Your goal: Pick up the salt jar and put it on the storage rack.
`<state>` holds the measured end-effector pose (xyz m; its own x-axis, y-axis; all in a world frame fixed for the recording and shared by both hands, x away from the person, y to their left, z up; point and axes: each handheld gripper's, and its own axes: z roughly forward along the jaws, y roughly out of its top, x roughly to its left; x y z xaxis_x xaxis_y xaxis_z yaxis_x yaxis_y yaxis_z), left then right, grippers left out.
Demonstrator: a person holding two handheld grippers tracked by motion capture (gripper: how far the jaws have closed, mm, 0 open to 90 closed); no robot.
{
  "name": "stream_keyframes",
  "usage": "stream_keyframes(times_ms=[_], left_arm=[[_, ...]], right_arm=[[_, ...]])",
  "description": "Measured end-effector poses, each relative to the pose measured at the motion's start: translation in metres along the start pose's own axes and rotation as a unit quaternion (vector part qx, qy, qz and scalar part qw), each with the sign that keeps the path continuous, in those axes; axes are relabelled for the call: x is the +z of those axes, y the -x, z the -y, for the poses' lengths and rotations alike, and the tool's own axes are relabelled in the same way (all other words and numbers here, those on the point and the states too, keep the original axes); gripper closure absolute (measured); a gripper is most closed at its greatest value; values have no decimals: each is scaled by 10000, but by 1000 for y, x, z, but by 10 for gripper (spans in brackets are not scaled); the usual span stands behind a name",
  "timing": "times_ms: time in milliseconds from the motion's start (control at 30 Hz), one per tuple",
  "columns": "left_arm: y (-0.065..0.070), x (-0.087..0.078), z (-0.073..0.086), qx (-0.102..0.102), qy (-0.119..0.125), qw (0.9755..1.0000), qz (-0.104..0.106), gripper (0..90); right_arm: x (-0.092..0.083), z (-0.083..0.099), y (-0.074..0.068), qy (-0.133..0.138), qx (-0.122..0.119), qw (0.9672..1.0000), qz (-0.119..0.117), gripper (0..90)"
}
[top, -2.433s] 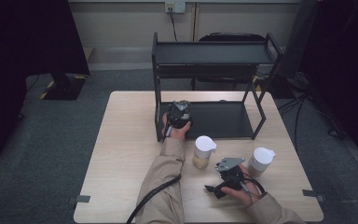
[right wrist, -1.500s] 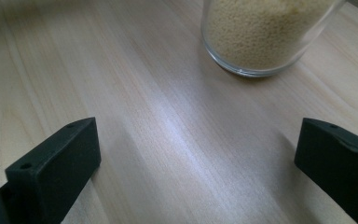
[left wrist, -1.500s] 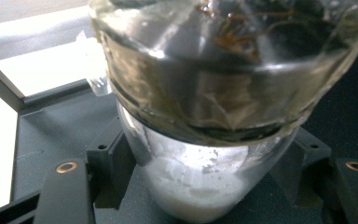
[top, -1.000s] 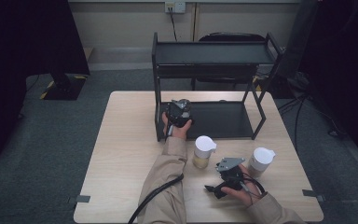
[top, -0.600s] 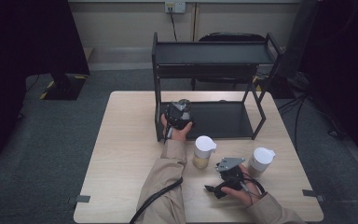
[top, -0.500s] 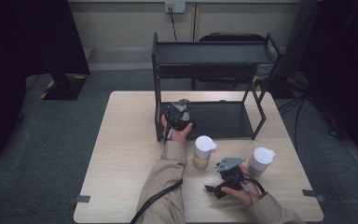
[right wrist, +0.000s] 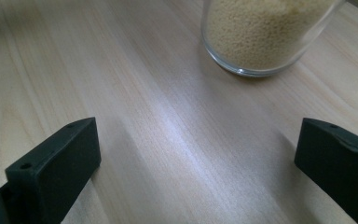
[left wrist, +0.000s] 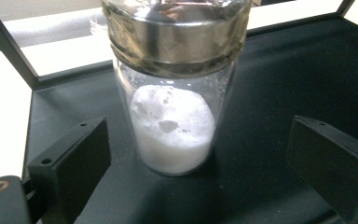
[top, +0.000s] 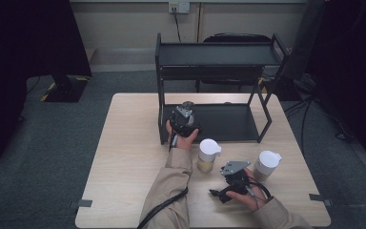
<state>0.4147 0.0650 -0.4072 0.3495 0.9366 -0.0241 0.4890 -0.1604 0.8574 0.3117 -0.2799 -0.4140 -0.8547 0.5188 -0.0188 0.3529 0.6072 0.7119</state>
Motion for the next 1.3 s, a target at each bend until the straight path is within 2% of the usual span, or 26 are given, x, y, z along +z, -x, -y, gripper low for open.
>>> stream_keyframes(times_ms=[367,733,867,1033,1300], left_arm=[[0,-8,10,45,-11,9999,112,46],[-4,-12,21,78,-1,9994,337,46],[-6,-16,25,174,12,9991,387,48],[-10,-21,26,271,38,9981,560,46],[-13,-26,30,286,19,9974,662,44]], right_arm=[[0,0,0,0,0,10000,0,0],[0,0,0,7,-5,10000,2,0],[0,0,0,6,-5,10000,2,0],[0,0,0,6,-5,10000,2,0],[0,0,0,7,-5,10000,1,0]])
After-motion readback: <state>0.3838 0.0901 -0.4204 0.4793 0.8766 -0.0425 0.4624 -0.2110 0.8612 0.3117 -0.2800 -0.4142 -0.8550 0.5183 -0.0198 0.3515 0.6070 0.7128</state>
